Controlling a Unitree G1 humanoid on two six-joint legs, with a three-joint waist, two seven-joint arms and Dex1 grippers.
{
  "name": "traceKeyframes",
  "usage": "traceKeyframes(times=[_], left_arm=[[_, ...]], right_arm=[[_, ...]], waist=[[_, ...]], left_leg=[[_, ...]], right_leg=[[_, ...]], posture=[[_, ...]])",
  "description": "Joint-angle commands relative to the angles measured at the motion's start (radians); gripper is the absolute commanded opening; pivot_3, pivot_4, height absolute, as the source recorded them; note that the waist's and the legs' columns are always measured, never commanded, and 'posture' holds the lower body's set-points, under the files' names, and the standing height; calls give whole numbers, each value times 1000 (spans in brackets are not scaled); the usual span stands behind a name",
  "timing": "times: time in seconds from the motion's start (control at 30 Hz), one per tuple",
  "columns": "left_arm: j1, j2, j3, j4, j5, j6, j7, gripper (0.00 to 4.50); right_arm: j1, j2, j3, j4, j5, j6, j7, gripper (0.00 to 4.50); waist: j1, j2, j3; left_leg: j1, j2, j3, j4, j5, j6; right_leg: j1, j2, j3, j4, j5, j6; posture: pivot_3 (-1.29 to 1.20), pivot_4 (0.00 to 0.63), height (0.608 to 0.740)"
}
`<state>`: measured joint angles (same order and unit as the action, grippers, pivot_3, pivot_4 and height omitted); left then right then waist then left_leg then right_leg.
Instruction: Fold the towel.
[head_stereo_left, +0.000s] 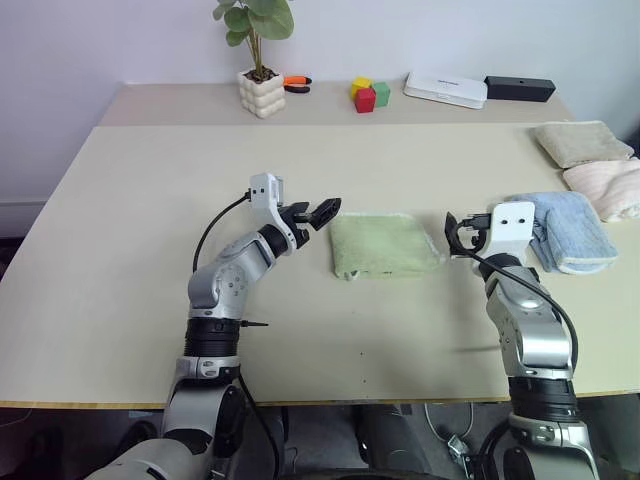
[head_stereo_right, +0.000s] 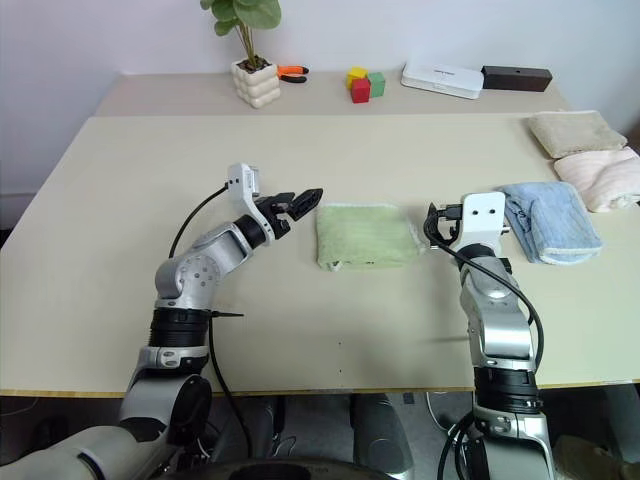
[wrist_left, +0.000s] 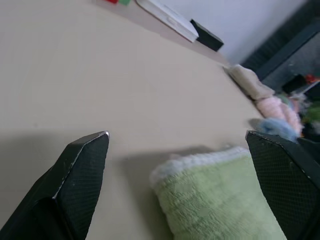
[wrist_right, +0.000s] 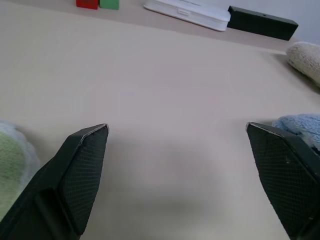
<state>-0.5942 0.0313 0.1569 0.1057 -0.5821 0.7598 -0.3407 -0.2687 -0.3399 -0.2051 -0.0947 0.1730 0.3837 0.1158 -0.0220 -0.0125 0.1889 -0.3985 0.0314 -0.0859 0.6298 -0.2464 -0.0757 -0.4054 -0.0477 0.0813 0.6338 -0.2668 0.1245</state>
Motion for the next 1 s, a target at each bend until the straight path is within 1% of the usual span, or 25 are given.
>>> traceKeyframes(times=[0.03,0.1,0.17,0.23,0.3,0.4,0.47,0.53,0.67,0.8,0.93,1.0], left_arm=[[9,42,56,-63,-133,198,-3,4465],[26,94,57,-58,-183,329,-33,4465],[46,129,41,-71,-206,391,-60,4465],[57,147,27,-76,-212,409,-77,4465],[63,158,13,-74,-225,443,-94,4465],[77,171,-33,-74,-208,453,-125,4465],[78,155,-45,-59,-199,439,-131,4465],[71,137,-49,-42,-208,461,-133,4465],[43,82,-85,19,-175,433,-137,4465],[-4,14,-101,117,-136,381,-132,4465],[-61,-53,-116,243,-83,315,-130,4465],[-83,-86,-86,291,-80,308,-110,3927]], right_arm=[[-36,-75,-40,-102,222,62,260,4482],[-45,-141,-86,-130,353,139,379,4482],[-20,-232,-104,-169,453,208,516,4482],[18,-309,-102,-205,463,185,613,4482],[46,-362,-109,-223,476,177,677,4482],[62,-384,-112,-227,473,161,702,4482],[66,-381,-113,-237,486,172,699,4482],[82,-390,-114,-262,515,198,716,4482],[142,-436,-150,-313,569,220,783,4482],[176,-474,-194,-303,579,192,836,4482],[178,-486,-214,-306,575,189,832,4482],[176,-482,-221,-313,578,191,821,4500]], waist=[[-5,1,0],[-15,1,0],[-18,1,1],[-15,1,1],[-17,1,1],[-19,1,1],[-19,1,1],[-18,1,1],[3,1,1],[16,1,1],[18,0,0],[18,0,0]], left_leg=[[0,0,0,0,0,0],[1,0,0,0,0,0],[1,0,-1,0,0,0],[1,0,-1,0,0,0],[2,0,-1,0,0,0],[5,0,-1,0,0,0],[7,0,-1,0,0,0],[7,0,-1,0,0,0],[7,0,-1,0,0,0],[7,-1,-1,1,0,0],[7,-2,-1,2,0,0],[7,-2,-1,2,0,0]], right_leg=[[0,0,0,0,0,0],[0,0,0,1,0,0],[0,0,0,2,0,0],[1,0,0,2,0,0],[2,0,-1,2,0,0],[5,0,-1,1,0,0],[6,0,-1,1,0,0],[6,0,-1,1,0,0],[8,0,-1,-1,0,0],[11,-1,-1,-4,0,0],[12,-1,-1,-5,-1,-1],[12,-1,-1,-5,-1,-1]], posture=[[0,150,740],[0,150,740],[0,150,740],[0,150,740],[0,150,740],[0,150,740],[0,150,740],[0,150,740],[0,150,740],[0,150,740],[0,150,740],[0,150,740]])
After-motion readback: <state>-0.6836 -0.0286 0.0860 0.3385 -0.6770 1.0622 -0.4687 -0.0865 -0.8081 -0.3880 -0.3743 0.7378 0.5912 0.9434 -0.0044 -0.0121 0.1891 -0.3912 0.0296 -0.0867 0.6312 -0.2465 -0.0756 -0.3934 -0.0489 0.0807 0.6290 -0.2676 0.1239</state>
